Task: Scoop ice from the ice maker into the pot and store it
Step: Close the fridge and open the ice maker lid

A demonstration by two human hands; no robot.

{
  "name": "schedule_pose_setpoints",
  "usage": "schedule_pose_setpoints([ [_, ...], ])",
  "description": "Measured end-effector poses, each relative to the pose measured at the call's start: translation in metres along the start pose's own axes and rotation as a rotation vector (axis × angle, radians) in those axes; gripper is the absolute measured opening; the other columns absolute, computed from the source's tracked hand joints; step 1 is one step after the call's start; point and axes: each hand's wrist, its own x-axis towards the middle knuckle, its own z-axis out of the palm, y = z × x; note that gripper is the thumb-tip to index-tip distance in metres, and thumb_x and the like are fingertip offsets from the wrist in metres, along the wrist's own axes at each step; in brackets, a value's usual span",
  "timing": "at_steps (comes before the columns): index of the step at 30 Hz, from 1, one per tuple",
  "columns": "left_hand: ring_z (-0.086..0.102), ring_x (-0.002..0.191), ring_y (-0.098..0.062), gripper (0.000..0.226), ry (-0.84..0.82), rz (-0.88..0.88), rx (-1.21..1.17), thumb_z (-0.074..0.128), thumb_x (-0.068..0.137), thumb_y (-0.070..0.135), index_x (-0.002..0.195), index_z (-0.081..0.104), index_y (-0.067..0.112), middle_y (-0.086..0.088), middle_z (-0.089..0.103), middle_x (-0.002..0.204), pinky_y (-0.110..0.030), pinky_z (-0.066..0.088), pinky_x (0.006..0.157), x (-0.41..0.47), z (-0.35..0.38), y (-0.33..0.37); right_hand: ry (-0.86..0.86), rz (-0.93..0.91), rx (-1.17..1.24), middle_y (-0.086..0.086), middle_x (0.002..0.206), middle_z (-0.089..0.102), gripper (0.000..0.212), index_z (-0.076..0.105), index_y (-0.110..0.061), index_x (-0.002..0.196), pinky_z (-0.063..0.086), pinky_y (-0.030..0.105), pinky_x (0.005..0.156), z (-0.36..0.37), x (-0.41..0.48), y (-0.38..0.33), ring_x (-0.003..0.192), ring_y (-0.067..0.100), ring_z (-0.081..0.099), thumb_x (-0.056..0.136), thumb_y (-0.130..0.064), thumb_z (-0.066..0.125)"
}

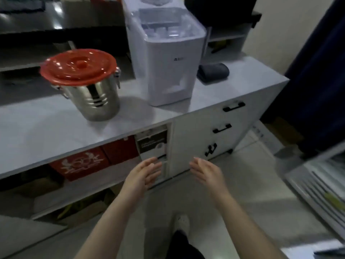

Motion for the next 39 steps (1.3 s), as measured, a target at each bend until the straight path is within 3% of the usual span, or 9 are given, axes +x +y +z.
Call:
schedule_pose_setpoints([
  [6,0.065,0.103,-0.019,0.022,-0.219,-0.120,0.092,0.049,0.096,0.017,0.115,0.059,0.020,-0.001,0.069,0.110,-0.036,0.043,0.098,-0.014,0.103,-0.040,0.256,0.043,0.133,0.007,0.115,0.066,0.028,0.059,-0.012,0.121,0.044,0.037,0.101,-0.111,-0.055,0.024,0.108,0.022,0.063,0.099,-0.025,0.048],
  [11,0.066,0.089,-0.016,0.021,-0.338,-0.116,0.149,0.046,0.096,0.012,0.110,0.060,0.019,-0.002,0.070,0.106,-0.026,0.045,0.083,-0.022,0.195,-0.059,0.404,0.017,0.210,0.007,0.114,0.068,0.029,0.060,-0.010,0.121,0.048,0.032,0.092,-0.198,-0.084,0.036,0.103,0.018,0.065,0.098,-0.025,0.052],
  [14,0.066,0.092,-0.017,0.022,-0.399,-0.120,0.199,0.046,0.097,0.012,0.114,0.058,0.017,-0.002,0.069,0.108,-0.022,0.046,0.078,-0.030,0.255,-0.076,0.471,0.007,0.226,0.007,0.112,0.069,0.029,0.062,-0.010,0.119,0.050,0.028,0.087,-0.258,-0.102,0.041,0.101,0.018,0.066,0.096,-0.025,0.053],
  [16,0.066,0.098,-0.020,0.022,-0.462,-0.129,0.238,0.048,0.096,0.014,0.115,0.059,0.017,-0.003,0.069,0.110,-0.025,0.046,0.083,-0.041,0.306,-0.095,0.527,-0.003,0.231,0.006,0.110,0.070,0.022,0.065,-0.015,0.112,0.050,0.029,0.088,-0.311,-0.120,0.041,0.101,0.018,0.066,0.096,-0.026,0.055],
  [19,0.066,0.102,-0.022,0.023,-0.555,-0.142,0.281,0.059,0.090,0.018,0.113,0.061,0.021,-0.002,0.071,0.110,-0.031,0.044,0.092,-0.060,0.366,-0.120,0.606,-0.044,0.181,0.000,0.108,0.070,0.014,0.065,-0.023,0.106,0.050,0.028,0.089,-0.375,-0.144,0.040,0.103,0.016,0.066,0.095,-0.025,0.057],
  [24,0.066,0.102,-0.023,0.022,-0.710,-0.145,0.337,0.053,0.094,0.014,0.114,0.061,0.018,-0.003,0.071,0.108,-0.033,0.042,0.095,-0.091,0.461,-0.148,0.796,-0.123,0.115,0.000,0.111,0.070,0.014,0.065,-0.029,0.100,0.049,0.031,0.095,-0.460,-0.194,0.035,0.101,0.012,0.065,0.093,-0.017,0.061],
  [27,0.067,0.101,-0.019,0.034,-0.817,-0.126,0.377,0.065,0.081,0.024,0.114,0.062,0.021,0.001,0.072,0.106,-0.031,0.045,0.093,-0.110,0.513,-0.151,0.900,-0.195,0.067,-0.004,0.107,0.071,0.018,0.066,-0.029,0.100,0.048,0.034,0.099,-0.501,-0.221,0.028,0.103,0.011,0.065,0.091,-0.013,0.063],
  [34,0.068,0.099,-0.014,0.024,-1.007,-0.078,0.432,0.054,0.093,0.018,0.115,0.060,0.023,0.002,0.072,0.107,-0.027,0.047,0.092,-0.136,0.611,-0.153,1.087,-0.363,-0.076,-0.011,0.106,0.068,0.025,0.064,-0.018,0.116,0.053,0.017,0.083,-0.559,-0.251,-0.014,0.095,-0.007,0.062,0.092,-0.011,0.061],
  [39,0.068,0.099,-0.015,0.025,-1.120,-0.056,0.442,0.054,0.094,0.016,0.119,0.059,0.019,0.001,0.071,0.109,-0.026,0.049,0.090,-0.138,0.673,-0.149,1.297,-0.468,-0.345,-0.012,0.130,0.053,0.043,0.051,-0.024,0.133,0.044,0.031,0.104,-0.598,-0.248,-0.054,0.122,0.007,0.050,0.092,-0.015,0.059],
])
